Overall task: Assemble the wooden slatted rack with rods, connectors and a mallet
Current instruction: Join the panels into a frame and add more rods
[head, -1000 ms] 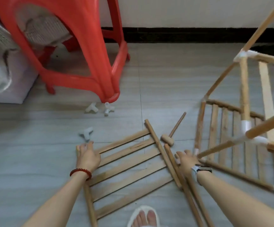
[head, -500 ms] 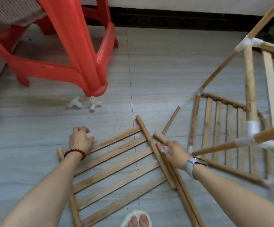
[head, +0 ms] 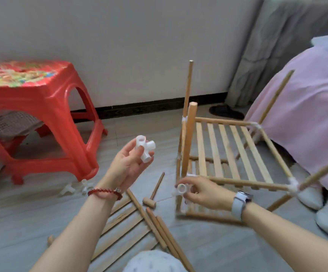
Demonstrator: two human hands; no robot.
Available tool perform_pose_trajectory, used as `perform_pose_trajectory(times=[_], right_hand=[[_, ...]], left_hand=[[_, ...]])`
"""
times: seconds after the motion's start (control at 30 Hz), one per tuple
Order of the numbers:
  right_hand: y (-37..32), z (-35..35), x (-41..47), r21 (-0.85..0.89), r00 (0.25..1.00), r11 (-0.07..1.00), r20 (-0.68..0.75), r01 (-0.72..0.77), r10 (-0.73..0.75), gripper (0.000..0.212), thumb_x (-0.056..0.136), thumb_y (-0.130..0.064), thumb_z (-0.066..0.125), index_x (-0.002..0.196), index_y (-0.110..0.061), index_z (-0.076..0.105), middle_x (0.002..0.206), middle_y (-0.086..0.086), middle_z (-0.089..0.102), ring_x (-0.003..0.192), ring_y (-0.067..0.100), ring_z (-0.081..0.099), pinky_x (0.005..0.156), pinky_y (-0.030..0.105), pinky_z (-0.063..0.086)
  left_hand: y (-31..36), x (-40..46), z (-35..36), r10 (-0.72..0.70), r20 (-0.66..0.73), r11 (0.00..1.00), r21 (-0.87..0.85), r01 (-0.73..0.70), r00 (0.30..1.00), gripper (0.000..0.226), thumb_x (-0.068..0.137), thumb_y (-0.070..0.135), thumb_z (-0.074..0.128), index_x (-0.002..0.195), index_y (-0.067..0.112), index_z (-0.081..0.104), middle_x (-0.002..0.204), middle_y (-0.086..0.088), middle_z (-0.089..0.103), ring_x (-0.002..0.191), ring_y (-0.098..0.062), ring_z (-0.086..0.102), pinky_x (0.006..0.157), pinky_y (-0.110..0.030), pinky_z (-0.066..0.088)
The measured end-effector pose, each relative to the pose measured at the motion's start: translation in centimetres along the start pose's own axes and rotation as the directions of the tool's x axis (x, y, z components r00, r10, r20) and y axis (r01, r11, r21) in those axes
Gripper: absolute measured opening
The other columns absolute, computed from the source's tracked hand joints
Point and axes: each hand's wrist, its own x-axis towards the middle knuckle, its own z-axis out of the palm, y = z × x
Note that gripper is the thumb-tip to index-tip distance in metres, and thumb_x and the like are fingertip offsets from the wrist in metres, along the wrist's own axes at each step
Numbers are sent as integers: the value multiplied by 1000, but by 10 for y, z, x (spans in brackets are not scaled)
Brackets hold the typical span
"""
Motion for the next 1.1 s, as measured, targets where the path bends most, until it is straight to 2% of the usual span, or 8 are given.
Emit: perform_pose_trajectory(times=[0.13, 0.27, 0.4, 0.47, 0.6, 0.83, 0.97, 1.1], right_hand=[[-3, -60, -62, 136, 968, 985, -240, 102, -67, 18, 94, -25, 54, 111, -31, 52, 91, -10, 61, 70, -4, 60, 62, 16, 47], [10, -98, -106, 265, 870, 937, -488, 227, -73, 21, 93, -16, 56, 105, -32, 56, 94, 15, 64, 78, 34, 61, 67, 34, 53], [36, -114, -127, 351, 796, 889, -605, 294, -24, 22, 92, -9, 56, 106, -26, 60, 98, 19, 63, 75, 33, 60, 70, 36, 52], [43, -124, -128, 378, 773, 870, -635, 316, -4, 22, 92, -9, 55, 106, -26, 59, 97, 15, 65, 81, 34, 64, 73, 37, 54], [41, -141, -119, 397, 724, 837, -690, 376, 2, 23, 93, -9, 55, 109, -26, 57, 102, 3, 65, 87, 15, 66, 70, 23, 55], [42, -140, -110, 371, 677, 832, -736, 414, -8, 40, 87, -7, 63, 122, -21, 49, 115, -4, 57, 95, 9, 63, 77, 18, 53], [45, -139, -105, 256, 616, 885, -787, 388, -42, 45, 85, -9, 66, 123, -23, 47, 113, -8, 56, 95, 9, 62, 81, 21, 54], [47, -138, -96, 217, 605, 900, -794, 378, -62, 39, 86, -12, 65, 120, -24, 51, 114, -2, 58, 96, 11, 63, 80, 24, 55]], left_hand=[[18, -9, 94, 173, 55, 983, 52, -176, 983, 26, 85, 3, 57, 110, 11, 59, 107, -15, 66, 86, -23, 68, 74, -28, 57], [25, -11, 163, 468, 37, 832, 318, -454, 883, 26, 86, 1, 62, 107, 18, 60, 109, -10, 67, 95, -20, 69, 84, -29, 55], [9, 3, 194, 620, 45, 633, 561, -533, 783, 29, 82, 0, 69, 101, 22, 67, 118, -6, 65, 98, -13, 66, 81, -25, 55], [-1, 12, 200, 652, 50, 575, 618, -536, 757, 31, 82, -3, 68, 99, 24, 68, 118, -2, 65, 99, -15, 66, 87, -34, 56], [-6, 23, 198, 727, 97, 412, 730, -545, 679, 30, 83, 5, 70, 109, 17, 63, 106, 7, 66, 91, -12, 68, 85, -42, 56], [-8, 30, 201, 793, 128, 365, 683, -633, 596, 30, 85, 2, 67, 108, 18, 60, 119, 7, 62, 100, -13, 66, 84, -29, 55], [-8, 36, 189, 778, 148, 348, 708, -615, 611, 36, 84, 1, 67, 117, 12, 59, 115, 2, 64, 100, -11, 66, 86, -24, 54], [-12, 40, 186, 739, 159, 387, 696, -605, 655, 31, 83, 1, 68, 109, 16, 61, 119, 0, 64, 97, -9, 67, 80, -20, 54]])
